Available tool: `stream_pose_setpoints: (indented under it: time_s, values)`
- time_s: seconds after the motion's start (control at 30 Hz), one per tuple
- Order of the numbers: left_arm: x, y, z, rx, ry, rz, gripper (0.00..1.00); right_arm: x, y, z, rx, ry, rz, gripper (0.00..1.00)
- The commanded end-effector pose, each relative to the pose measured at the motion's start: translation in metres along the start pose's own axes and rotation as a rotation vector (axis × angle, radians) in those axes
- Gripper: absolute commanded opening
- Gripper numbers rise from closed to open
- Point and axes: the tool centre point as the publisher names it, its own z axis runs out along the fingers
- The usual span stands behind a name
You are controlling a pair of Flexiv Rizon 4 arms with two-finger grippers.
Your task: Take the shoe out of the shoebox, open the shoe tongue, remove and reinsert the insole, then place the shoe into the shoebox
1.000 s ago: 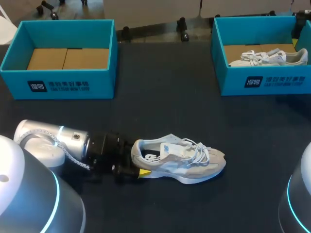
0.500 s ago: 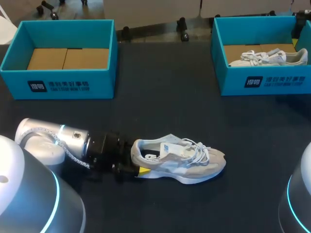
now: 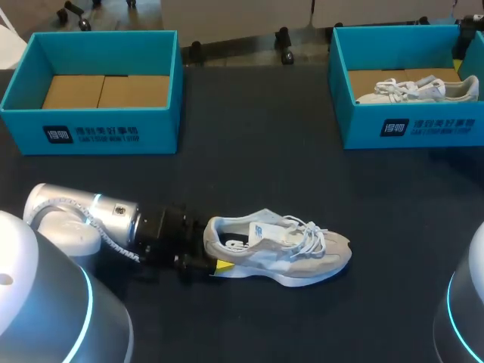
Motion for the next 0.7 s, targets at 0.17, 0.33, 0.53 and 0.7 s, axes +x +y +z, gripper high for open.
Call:
stream_pose_setpoints:
  time_s: [0.17,0.33,0.53,0.7]
  values:
    - [-0.001,0.002,-0.001,-0.002,0.001,-0.001,0.0,0.052,-0.032,0.0,0.0,-0.002,0.037,1.0]
    - [-0.001,0.002,-0.001,-0.002,0.001,-0.001,0.0,0.083,-0.06,-0.004,-0.033,-0.026,0.048,1.0]
    - [-0.001,0.002,-0.001,-0.002,0.001,-0.001,0.0,0.11,-0.102,-0.01,-0.038,-0.004,0.068,1.0]
    - [-0.001,0.002,-0.001,-0.002,0.001,-0.001,0.0,0.109,-0.113,-0.015,-0.04,0.044,0.07,1.0]
